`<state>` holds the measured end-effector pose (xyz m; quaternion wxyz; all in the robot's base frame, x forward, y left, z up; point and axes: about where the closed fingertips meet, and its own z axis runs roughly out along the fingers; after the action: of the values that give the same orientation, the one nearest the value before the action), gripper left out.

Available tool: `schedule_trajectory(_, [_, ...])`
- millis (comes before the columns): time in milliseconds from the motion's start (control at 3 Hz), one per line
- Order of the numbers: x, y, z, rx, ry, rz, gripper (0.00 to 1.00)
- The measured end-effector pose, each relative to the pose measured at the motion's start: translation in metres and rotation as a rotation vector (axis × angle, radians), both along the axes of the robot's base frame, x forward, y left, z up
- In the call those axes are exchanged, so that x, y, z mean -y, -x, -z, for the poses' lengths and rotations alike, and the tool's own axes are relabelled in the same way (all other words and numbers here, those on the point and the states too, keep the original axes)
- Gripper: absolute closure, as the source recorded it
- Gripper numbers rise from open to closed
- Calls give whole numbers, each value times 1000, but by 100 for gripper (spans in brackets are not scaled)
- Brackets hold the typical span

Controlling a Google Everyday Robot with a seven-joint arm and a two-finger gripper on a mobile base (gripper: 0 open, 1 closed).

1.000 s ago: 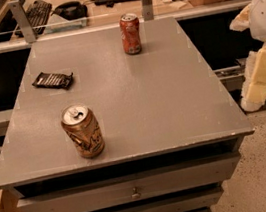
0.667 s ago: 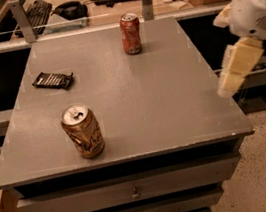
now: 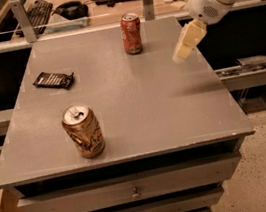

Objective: Knock coke can over

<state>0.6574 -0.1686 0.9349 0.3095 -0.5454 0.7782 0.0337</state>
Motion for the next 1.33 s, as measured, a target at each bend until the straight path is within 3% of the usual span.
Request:
schedule_trajectory(333, [-23, -71, 1, 70, -145, 91, 0])
schedule_trajectory(667, [-36, -113, 5, 111, -245, 143, 0])
schedule_trajectory(1000, [-51, -148, 12, 132, -364, 182, 0])
schedule_trajectory(1333, [-85, -168, 26, 93, -498, 172, 0])
